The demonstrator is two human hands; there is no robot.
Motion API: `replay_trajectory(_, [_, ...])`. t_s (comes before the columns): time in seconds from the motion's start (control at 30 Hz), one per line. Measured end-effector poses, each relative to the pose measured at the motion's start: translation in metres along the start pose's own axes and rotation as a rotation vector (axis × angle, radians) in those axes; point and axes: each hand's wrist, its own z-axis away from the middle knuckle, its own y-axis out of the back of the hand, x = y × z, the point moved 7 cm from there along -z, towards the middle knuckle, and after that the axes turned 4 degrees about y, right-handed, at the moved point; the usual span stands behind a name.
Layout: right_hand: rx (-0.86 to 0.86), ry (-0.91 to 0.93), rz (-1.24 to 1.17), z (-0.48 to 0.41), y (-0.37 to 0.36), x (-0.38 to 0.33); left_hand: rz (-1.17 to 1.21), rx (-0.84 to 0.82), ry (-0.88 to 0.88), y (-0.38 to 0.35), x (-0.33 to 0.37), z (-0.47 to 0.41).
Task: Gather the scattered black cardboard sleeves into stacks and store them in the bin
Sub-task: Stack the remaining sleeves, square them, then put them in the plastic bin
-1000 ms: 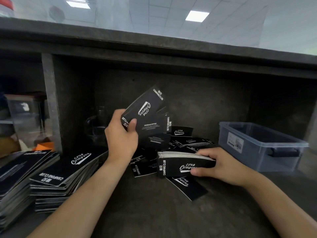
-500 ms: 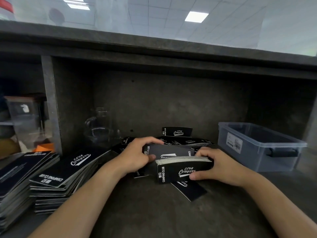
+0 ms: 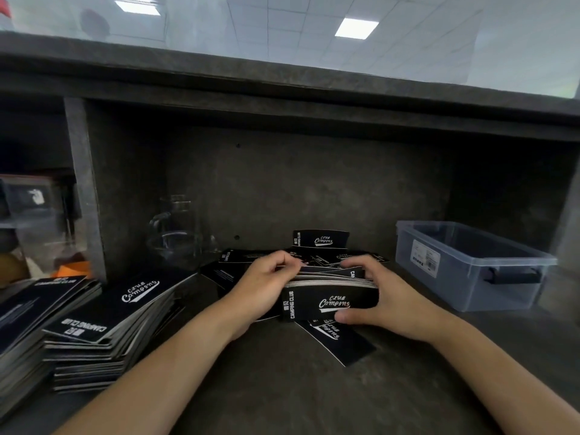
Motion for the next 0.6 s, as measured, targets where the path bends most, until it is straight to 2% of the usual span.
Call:
replay_trajectory(0.17, [-0.05, 0.021, -0.214, 0.001, -0.006, -0.004, -0.043, 0.075, -0.041, -0.007, 0.001, -0.002])
replay_trajectory(0.3, [-0.053, 0.021, -0.297, 0.002, -0.009, -0.006, -0.466, 0.134, -0.09, -0.002, 0.001, -0.003])
replay_trajectory(0.37, [-0.039, 0.003, -0.306, 0.0, -0.007, -0.004, -0.494, 0.11, -0.092, -0.003, 0.0, -0.004])
replay_trajectory(0.47, [0.081, -0.04, -0.32, -0.004, 0.003, 0.003, -0.498, 0.053, -0.072, -0.004, 0.0, -0.006])
replay_trajectory(0.53, [0.174, 0.021, -0.179, -0.005, 0.013, 0.002, -0.537, 0.038, -0.066, -0.004, -0.001, -0.008])
replay_trajectory(0.6, [0.215, 0.087, -0.152, -0.002, 0.017, -0.003, -0.586, 0.049, -0.059, -0.003, -0.001, -0.007])
